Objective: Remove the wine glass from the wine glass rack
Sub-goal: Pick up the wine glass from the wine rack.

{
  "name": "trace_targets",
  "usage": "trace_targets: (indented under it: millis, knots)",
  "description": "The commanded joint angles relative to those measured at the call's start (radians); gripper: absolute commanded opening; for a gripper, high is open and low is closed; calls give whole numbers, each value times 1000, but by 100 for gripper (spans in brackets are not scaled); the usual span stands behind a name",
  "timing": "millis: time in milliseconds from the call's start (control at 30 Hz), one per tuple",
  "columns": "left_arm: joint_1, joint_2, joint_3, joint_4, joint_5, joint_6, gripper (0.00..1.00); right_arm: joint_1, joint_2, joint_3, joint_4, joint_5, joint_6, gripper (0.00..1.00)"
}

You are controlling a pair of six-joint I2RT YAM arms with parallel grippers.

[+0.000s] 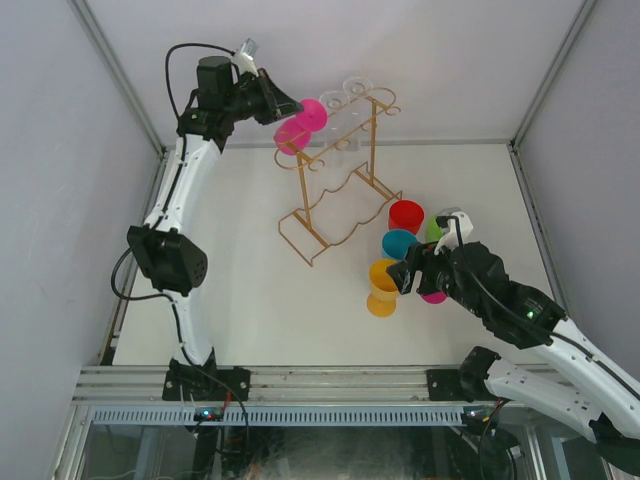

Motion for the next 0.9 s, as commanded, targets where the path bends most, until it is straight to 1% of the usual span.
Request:
trace_targets:
  millis: [0, 100, 233, 500, 867]
  knots:
    - [19, -68, -44, 143, 51, -146, 0, -5, -1, 0, 8, -5, 11, 70]
    - [28, -70, -62, 210, 73, -206, 0, -5, 4, 0, 8, -5, 9, 70]
    - [40, -65, -64, 225, 70, -245, 0, -5, 6, 0, 7, -7, 6, 70]
    - [53, -70, -73, 247, 78, -275, 0, -6, 7, 0, 9, -3, 0, 70]
    - [79, -94, -130, 248, 62, -259, 0, -6, 11, 0, 9, -4, -2, 70]
